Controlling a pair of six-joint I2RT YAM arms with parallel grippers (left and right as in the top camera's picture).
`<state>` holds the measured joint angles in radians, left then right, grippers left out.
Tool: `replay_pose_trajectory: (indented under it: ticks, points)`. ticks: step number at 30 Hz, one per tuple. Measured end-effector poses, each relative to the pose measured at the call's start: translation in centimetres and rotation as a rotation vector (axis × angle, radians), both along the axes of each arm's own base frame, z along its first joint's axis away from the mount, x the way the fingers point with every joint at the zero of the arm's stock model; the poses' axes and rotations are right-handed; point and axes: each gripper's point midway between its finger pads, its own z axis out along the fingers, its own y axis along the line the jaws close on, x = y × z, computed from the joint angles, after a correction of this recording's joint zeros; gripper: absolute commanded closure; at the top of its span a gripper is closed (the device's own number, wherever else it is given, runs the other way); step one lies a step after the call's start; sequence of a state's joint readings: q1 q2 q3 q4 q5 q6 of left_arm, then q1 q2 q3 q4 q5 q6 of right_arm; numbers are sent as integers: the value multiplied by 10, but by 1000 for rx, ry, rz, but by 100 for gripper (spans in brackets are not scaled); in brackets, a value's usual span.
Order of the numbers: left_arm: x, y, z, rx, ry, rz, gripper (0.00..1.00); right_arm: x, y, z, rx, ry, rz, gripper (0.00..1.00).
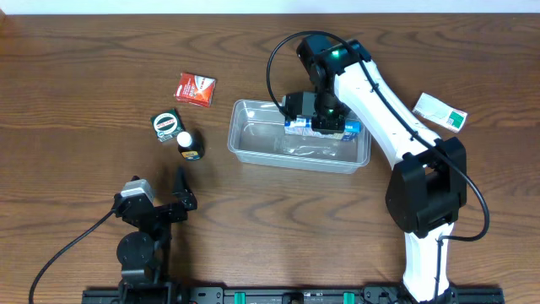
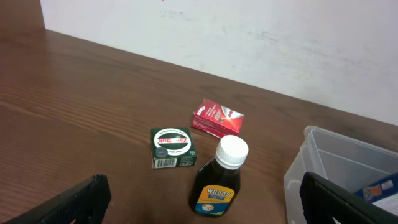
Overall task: Pack container
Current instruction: 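Lower the blue box into the container and open the right gripper, then move the right gripper to the white-green Panadol box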
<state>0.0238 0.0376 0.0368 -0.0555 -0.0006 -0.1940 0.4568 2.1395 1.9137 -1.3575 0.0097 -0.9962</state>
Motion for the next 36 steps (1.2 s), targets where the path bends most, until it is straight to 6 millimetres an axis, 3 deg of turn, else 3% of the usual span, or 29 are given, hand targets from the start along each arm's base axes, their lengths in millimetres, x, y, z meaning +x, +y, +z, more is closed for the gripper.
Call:
replay_pose_trajectory:
  ticks: [8, 16, 21, 23, 25, 27, 31, 36]
  points:
    - [0, 0, 0, 0, 0, 0, 2, -28, 3, 1, -23, 97, -39, 75]
    - [0, 0, 0, 0, 0, 0, 2, -40, 13, 3, 7, 143, -116, 79]
    - [0, 0, 0, 0, 0, 0, 2, -26, 29, 24, 93, 100, -209, 79]
    - [0, 0, 0, 0, 0, 0, 2, -12, 36, 43, 152, 57, -270, 62]
    - [0, 0, 0, 0, 0, 0, 2, 11, 38, 71, 243, -11, -351, 28]
    - [0, 0, 0, 0, 0, 0, 2, 37, 30, 98, 325, -88, -443, 2]
    - [0, 0, 0, 0, 0, 0, 2, 87, -25, 142, 444, -219, -696, 1]
    - [0, 0, 0, 0, 0, 0, 2, 113, -121, 148, 453, -274, -965, 1]
